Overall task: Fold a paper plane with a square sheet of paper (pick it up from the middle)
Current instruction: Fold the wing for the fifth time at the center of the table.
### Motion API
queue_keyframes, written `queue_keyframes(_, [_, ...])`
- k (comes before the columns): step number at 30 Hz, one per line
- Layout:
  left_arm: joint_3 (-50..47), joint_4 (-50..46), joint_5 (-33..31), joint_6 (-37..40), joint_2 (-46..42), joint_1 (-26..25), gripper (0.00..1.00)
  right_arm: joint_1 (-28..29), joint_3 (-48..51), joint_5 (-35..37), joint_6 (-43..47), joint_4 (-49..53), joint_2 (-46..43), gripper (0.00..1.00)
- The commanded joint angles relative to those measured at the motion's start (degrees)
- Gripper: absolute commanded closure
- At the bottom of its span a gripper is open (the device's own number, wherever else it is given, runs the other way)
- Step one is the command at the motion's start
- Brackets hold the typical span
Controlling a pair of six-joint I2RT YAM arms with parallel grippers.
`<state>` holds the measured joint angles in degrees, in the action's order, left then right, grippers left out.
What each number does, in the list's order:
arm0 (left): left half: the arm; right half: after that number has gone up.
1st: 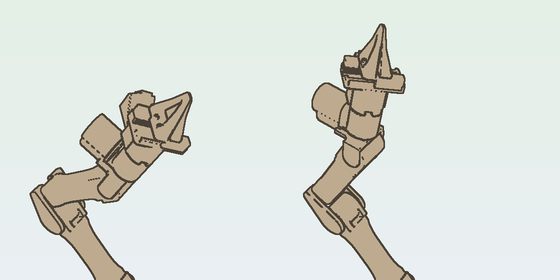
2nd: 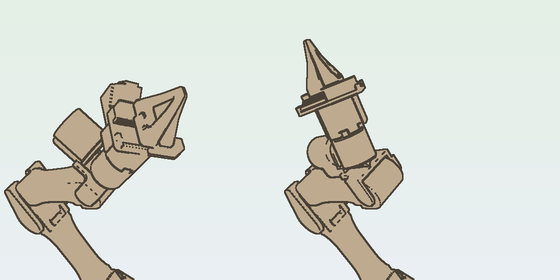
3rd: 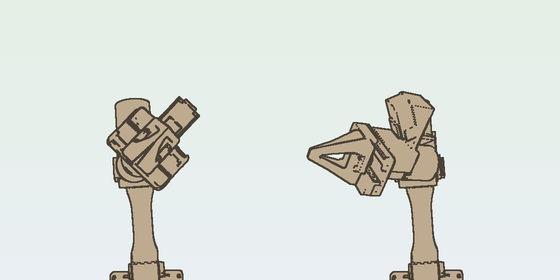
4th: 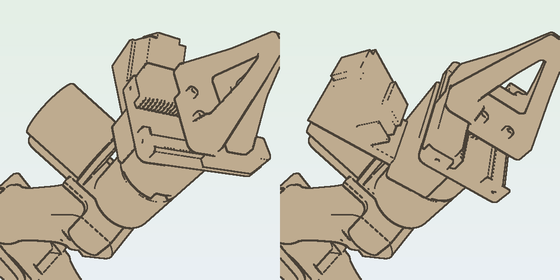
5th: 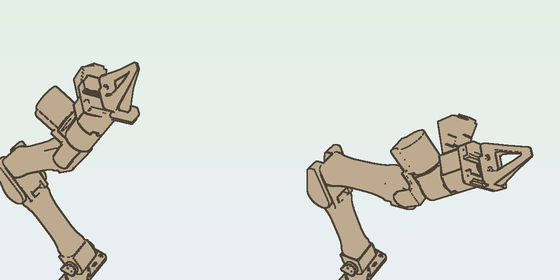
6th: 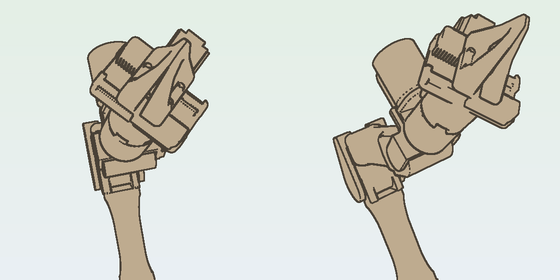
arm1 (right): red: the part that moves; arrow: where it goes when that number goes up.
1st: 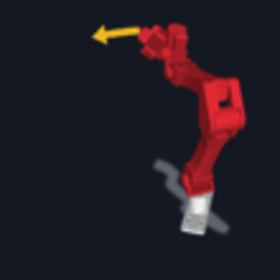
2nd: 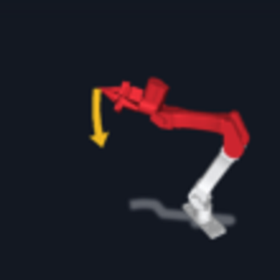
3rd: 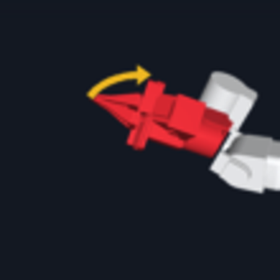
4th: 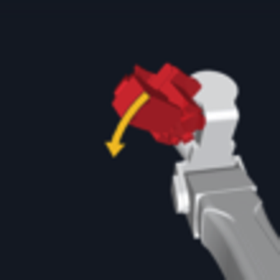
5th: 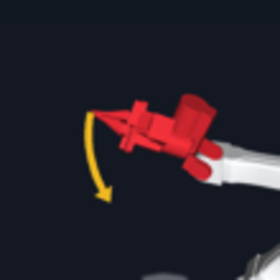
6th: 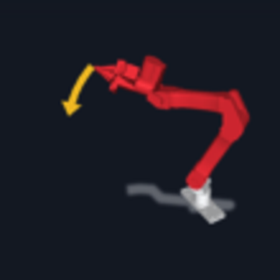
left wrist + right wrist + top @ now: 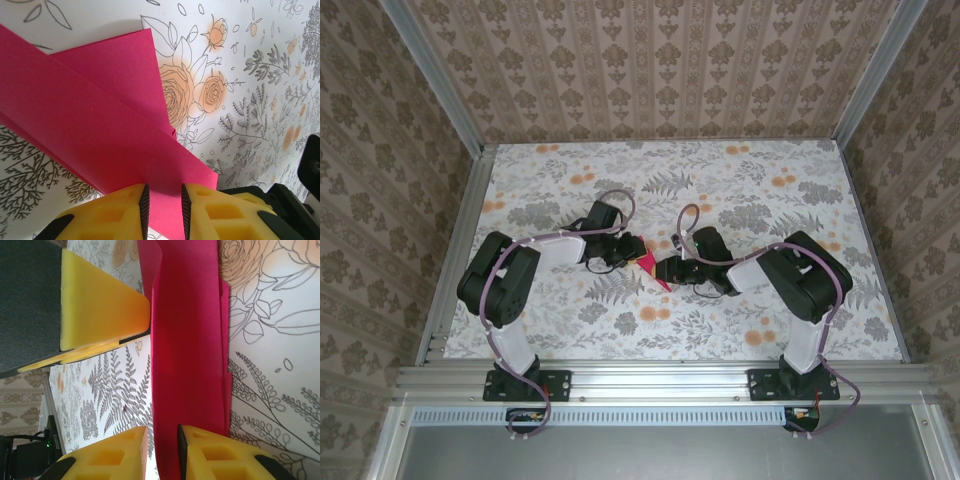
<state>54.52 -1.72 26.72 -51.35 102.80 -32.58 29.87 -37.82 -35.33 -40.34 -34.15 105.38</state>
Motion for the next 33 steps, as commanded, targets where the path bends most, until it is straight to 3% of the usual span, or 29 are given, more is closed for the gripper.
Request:
queue_keyframes(1, [1.38, -1.65, -0.97, -0.22, 1.40, 0.15, 0.74, -0.34, -1.84, 0.17, 4.53, 9.07, -2.85, 0.74])
queue_keyframes(17, [2.69, -1.70, -0.95, -2.06, 2.21, 0.14, 0.74, 0.01, -4.43, 0.16, 18.90, 20.07, -6.63, 0.66])
queue_keyframes(33, [4.32, -2.15, -0.26, -2.70, 3.46, 0.15, 0.74, 3.76, -7.53, 12.04, 29.50, 26.51, -7.55, 0.63])
